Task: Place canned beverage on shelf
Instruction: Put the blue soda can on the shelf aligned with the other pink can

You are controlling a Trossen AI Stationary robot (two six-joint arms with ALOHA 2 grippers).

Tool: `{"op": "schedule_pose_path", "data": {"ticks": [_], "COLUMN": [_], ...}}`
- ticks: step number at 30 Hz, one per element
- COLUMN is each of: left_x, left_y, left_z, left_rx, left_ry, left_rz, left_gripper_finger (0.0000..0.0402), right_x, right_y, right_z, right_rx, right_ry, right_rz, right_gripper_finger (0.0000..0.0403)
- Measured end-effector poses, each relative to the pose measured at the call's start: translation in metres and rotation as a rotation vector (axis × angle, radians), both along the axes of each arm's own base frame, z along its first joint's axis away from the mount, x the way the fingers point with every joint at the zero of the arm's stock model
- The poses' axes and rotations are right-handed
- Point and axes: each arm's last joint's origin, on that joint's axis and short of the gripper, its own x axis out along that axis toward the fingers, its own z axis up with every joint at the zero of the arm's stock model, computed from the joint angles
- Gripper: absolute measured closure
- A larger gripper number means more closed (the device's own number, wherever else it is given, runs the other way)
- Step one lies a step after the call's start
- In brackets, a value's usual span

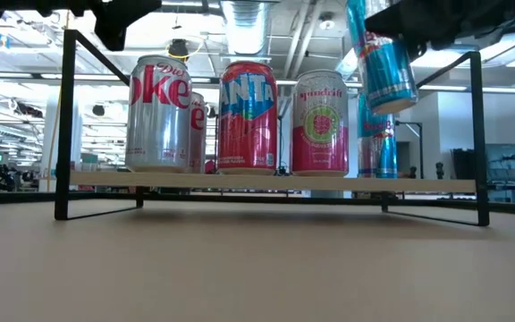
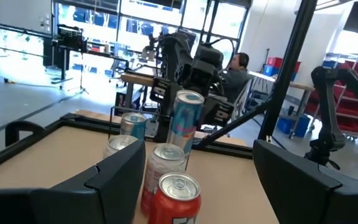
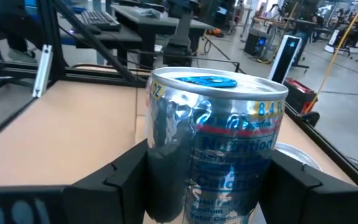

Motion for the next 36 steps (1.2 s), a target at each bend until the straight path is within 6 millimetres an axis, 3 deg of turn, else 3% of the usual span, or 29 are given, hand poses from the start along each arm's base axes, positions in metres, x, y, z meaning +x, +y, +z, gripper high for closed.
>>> {"op": "schedule_pose_path", "data": {"ticks": [36], "left_x": [0.0001], "left_y": [0.0], "left_z": [0.0001], "left_rx": [-0.001], "left_ry": [0.002], "left_rz": [0.002], "left_gripper_finger": [0.0123], "right_x": [-0.0057], "right_y": [-0.0106], "right_z": [0.0005], "right_rx": [0.006], "right_ry": [0.045], "right_rz": [-0.042], "right_gripper_finger": [0.0142]}}
